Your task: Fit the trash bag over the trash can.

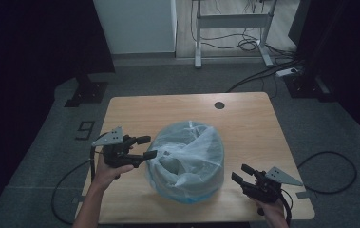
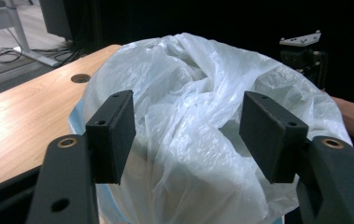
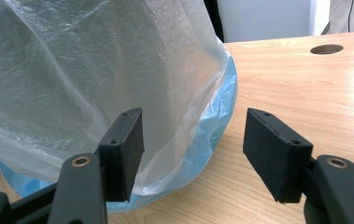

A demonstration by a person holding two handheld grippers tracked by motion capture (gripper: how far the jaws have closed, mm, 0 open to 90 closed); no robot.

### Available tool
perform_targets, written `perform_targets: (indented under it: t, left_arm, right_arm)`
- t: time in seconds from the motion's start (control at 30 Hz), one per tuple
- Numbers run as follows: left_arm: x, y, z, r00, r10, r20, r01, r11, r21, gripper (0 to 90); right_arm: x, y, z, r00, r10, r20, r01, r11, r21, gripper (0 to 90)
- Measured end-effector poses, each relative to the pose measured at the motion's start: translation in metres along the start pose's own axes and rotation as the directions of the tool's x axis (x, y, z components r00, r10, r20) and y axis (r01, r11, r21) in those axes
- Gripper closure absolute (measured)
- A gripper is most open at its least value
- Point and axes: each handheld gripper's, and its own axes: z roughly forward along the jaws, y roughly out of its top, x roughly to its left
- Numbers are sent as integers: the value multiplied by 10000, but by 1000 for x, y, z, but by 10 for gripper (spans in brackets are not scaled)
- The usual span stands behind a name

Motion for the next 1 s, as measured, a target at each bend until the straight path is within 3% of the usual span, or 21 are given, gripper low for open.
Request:
perform_targets:
  t: [0.1, 0.2, 0.3, 0.5, 0.63, 0.77, 0.9, 1.0]
  left_arm:
    - [4, 3, 3, 10000, -25, -46, 26, 9998, 222, 381]
    - [12, 5, 5, 9995, -317, -6, 317, 9994, 140, 382]
    - [20, 8, 9, 9985, -539, -7, 539, 9985, 108, 378]
    - [33, 14, 25, 9973, -698, -209, 711, 9953, 661, 388]
    - [35, 18, 38, 9984, -336, -461, 392, 9913, 1254, 411]
    - [33, 20, 43, 9933, 139, -1149, 52, 9865, 1639, 566]
    - [37, 20, 41, 9899, -284, -1386, 485, 9884, 1437, 745]
    - [39, 20, 40, 9888, -497, -1409, 682, 9892, 1295, 809]
  right_arm:
    - [-2, -1, 0, 9999, 132, -5, -132, 9999, 6, 384]
    - [-1, -1, 1, 9997, 214, -132, -213, 9998, 23, 385]
    - [4, 0, 3, 9996, 15, -295, -13, 10000, 48, 379]
    - [19, 4, 8, 9970, -504, -581, 509, 9987, 73, 370]
    - [25, 6, 8, 9961, -610, -642, 609, 9981, -23, 368]
    - [29, 9, 8, 9952, -692, -686, 682, 9975, -170, 368]
    - [35, 10, 10, 9910, -924, -972, 914, 9957, -148, 350]
    - [41, 11, 14, 9849, -1299, -1144, 1293, 9915, -130, 302]
